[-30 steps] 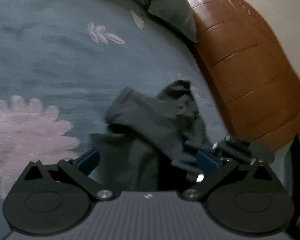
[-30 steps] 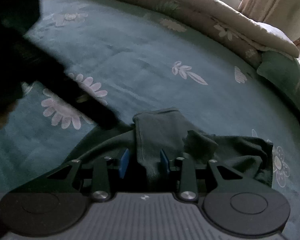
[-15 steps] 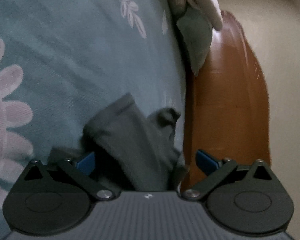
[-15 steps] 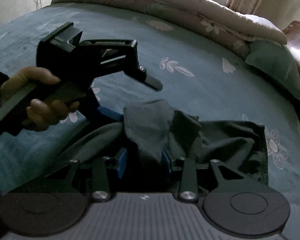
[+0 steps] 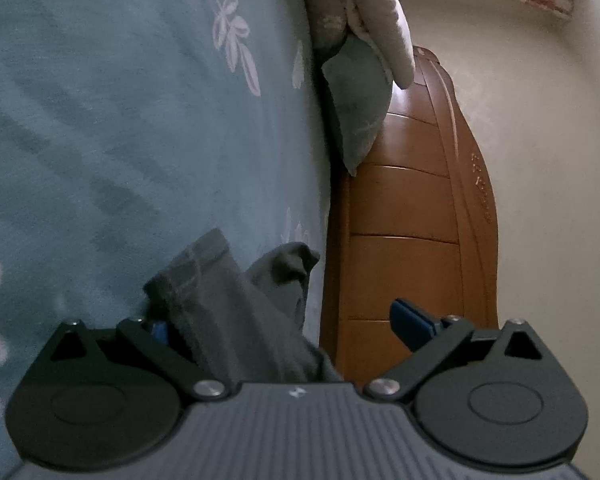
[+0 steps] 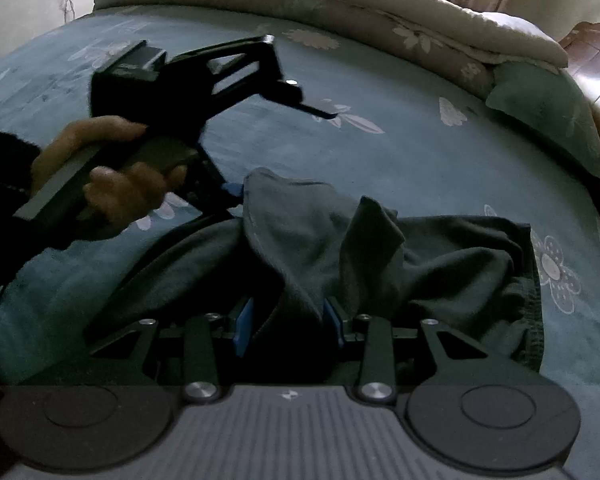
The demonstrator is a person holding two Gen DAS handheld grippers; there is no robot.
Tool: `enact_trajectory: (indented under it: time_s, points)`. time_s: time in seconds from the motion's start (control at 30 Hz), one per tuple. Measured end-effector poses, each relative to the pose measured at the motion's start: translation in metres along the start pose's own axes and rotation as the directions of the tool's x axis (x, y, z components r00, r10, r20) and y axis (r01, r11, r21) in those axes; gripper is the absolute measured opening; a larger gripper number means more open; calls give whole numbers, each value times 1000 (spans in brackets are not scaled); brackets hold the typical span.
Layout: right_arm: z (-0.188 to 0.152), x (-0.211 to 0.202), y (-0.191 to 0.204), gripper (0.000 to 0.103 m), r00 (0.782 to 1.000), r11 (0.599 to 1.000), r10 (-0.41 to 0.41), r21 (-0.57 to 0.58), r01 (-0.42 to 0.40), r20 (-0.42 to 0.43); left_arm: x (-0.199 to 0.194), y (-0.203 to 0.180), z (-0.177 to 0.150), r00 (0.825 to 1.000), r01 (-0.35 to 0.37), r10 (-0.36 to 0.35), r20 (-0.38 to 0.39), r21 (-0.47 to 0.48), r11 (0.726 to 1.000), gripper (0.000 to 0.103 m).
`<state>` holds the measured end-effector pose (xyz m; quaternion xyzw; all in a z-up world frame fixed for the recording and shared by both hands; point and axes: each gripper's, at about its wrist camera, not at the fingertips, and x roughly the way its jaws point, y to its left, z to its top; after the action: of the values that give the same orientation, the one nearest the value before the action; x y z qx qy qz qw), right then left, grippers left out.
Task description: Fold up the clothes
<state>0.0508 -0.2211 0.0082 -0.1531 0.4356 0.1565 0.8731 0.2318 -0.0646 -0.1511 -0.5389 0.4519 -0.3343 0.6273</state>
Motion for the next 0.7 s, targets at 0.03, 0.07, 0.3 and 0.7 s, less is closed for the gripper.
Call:
enact_trajectory:
  time_s: [0.03,0.07,0.3,0.7]
  points:
    - [-1,-1,0,43,1000,1000,0,3,0,2,4,1,0,1000,-15,15,-1,16,1000,83]
    - [-2,-2,1,43,1000,1000,-2,6,2,3,7,2,-1,999,-51,52,-10,37,998,71]
    - [-15,-4,-8,46,1000,999,-14,45,14,-15,8,14,2,987,-153,154,-45,27,988,12]
    - [-13,-12,-11,46,1000,999,-29,32,29,2,-48,-72,12,951,-303,255,175,357,884,4]
